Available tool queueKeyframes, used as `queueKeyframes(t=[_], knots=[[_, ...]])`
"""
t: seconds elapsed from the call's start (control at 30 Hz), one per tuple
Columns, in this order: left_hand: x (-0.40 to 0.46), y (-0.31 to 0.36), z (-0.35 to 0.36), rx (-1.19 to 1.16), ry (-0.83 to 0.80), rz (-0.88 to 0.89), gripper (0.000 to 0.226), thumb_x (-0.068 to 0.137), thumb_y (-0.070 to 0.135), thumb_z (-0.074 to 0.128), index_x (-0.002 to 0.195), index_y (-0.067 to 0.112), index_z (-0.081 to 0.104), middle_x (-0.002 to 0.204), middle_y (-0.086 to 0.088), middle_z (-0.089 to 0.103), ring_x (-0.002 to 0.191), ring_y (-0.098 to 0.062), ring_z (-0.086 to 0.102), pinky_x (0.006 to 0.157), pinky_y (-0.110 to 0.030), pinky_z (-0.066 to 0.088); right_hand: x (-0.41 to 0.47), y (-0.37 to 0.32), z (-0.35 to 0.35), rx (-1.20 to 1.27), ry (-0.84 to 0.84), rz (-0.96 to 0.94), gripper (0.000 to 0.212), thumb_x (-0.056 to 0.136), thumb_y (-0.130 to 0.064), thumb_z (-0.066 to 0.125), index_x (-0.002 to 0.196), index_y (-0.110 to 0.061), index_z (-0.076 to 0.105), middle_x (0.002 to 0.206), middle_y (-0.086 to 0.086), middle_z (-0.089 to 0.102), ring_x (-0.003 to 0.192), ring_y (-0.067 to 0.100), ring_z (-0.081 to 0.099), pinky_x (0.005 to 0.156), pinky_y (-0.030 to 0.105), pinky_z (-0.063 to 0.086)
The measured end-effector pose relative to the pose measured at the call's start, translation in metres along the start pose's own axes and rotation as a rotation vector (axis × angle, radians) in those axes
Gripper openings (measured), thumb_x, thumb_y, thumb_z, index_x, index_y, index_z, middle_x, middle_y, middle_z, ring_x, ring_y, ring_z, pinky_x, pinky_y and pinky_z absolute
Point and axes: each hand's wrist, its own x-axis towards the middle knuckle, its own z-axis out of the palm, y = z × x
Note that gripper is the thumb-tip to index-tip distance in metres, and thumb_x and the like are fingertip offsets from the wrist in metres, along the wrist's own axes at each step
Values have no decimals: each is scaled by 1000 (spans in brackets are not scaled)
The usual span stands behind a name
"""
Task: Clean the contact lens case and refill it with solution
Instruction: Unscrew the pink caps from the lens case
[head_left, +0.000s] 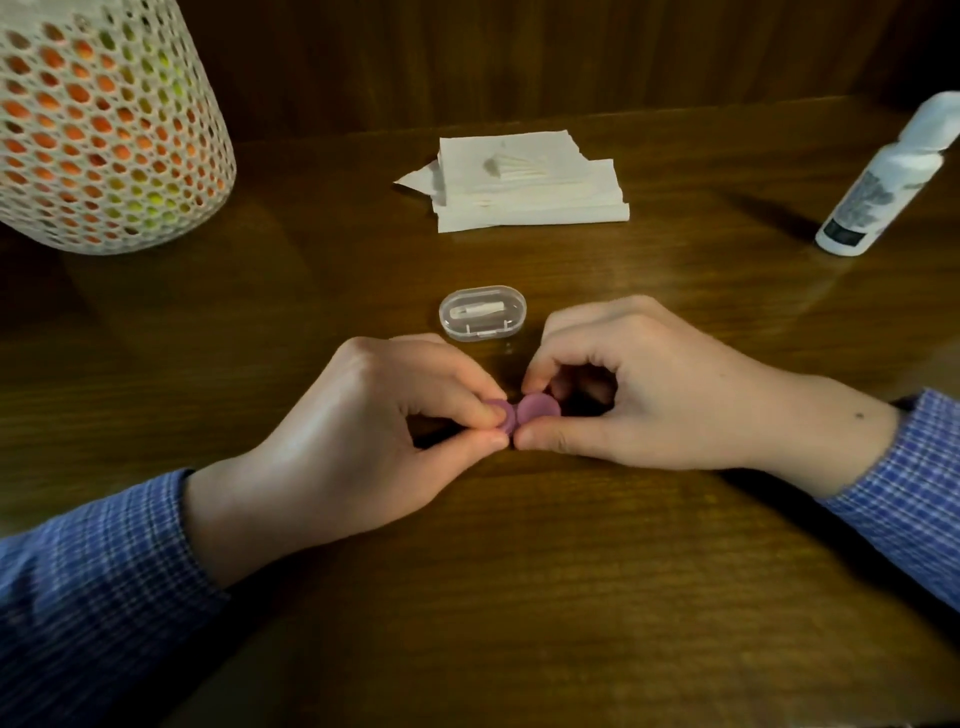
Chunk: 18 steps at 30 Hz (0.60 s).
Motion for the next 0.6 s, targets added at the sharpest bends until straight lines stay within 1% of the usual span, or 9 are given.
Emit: queueKeyframes(t=[0.1, 0.2, 0.27, 0.33, 0.4, 0.5, 0.6], knots=[[0, 2, 0, -1, 7, -5, 13, 85, 23, 78, 95, 16, 83, 100, 6, 77, 93, -4, 72, 79, -24, 59, -3, -4, 0, 9, 58, 32, 28, 77, -49, 77, 90, -24, 74, 85, -13, 67, 78, 8, 65, 66, 22, 53], [1, 1, 0, 2, 8, 8, 10, 86, 20, 80, 95, 16, 83, 99, 5, 78, 92, -4, 72, 79, -23, 59, -6, -7, 3, 61, 124, 57, 20, 74, -42, 80, 82, -25, 75, 85, -13, 73, 82, 5, 71, 76, 30, 59], [1, -1, 0, -6, 16, 16, 9, 86, 19, 81, 95, 16, 83, 99, 5, 78, 92, -4, 72, 79, -22, 59, -8, -7, 5, 89, 133, 67, 16, 74, -38, 82, 79, -23, 77, 86, -11, 75, 84, 7, 73, 79, 34, 61], [1, -3, 0, -13, 23, 20, 9, 86, 18, 81, 95, 16, 83, 99, 5, 78, 92, -4, 72, 80, -23, 59, -9, -6, 4, 115, 113, 77, 14, 75, -33, 83, 82, -22, 78, 88, -10, 76, 85, 11, 73, 79, 36, 61], [1, -4, 1, -20, 26, 24, 10, 86, 18, 81, 95, 16, 83, 99, 5, 78, 92, -4, 72, 79, -24, 60, -9, -4, 3, 126, 98, 94, 17, 75, -33, 84, 88, -23, 78, 90, -10, 77, 86, 14, 72, 77, 38, 60], [2, -4, 1, -14, 15, 32, 10, 87, 18, 80, 96, 16, 83, 100, 5, 78, 93, -3, 72, 80, -23, 60, -10, -4, 3, 121, 118, 118, 25, 73, -42, 82, 93, -29, 76, 89, -14, 76, 86, 11, 71, 73, 35, 61], [3, -4, -1, -11, -7, 29, 11, 87, 18, 79, 98, 14, 82, 102, 4, 78, 94, -4, 72, 81, -23, 60, -9, -6, 4, 95, 141, 135, 33, 69, -53, 80, 91, -30, 72, 86, -14, 74, 84, 8, 71, 71, 34, 61]])
